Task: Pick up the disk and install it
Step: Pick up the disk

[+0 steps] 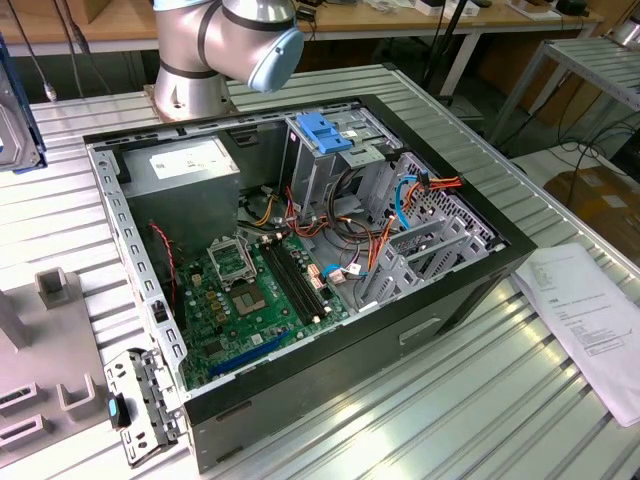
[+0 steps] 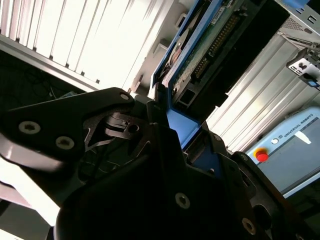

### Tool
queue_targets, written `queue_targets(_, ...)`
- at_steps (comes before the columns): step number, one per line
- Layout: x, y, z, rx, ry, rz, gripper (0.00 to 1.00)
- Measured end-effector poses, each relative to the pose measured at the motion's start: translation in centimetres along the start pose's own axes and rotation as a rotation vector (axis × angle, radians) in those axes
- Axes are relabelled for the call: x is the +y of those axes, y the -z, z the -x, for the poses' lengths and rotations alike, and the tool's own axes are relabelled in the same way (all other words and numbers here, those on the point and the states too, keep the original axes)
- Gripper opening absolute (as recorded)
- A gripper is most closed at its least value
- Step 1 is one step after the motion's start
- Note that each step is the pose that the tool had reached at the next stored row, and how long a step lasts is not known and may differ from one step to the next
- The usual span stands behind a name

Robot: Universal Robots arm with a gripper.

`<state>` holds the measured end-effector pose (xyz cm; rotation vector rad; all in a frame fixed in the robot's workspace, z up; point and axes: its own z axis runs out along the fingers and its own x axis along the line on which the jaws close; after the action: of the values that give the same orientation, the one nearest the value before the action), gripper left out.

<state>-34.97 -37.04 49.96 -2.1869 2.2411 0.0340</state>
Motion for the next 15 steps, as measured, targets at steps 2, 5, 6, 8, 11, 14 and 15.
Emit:
queue_targets(2, -0.61, 0.01, 0.01, 0.0, 0.0, 0.0001, 0.37)
queue_targets(5, -1.22, 0.01, 0.03, -0.0001, 0.0, 0.0, 0.37)
queue_targets(6, -1.56, 0.01, 0.04, 0.0, 0.0, 0.0, 0.37)
queue_targets(8, -1.98, 0.02, 0.05, 0.0, 0.0, 0.0001, 0.37)
queue_targets(11, -2.54, 0.02, 0.06, 0.0, 0.0, 0.0001, 0.37)
queue_targets(14, -3.38, 0.03, 0.08, 0.0, 0.0, 0.0001, 0.37)
queue_targets(15, -3.5, 0.03, 0.09, 0.0, 0.0, 0.0001, 0.37)
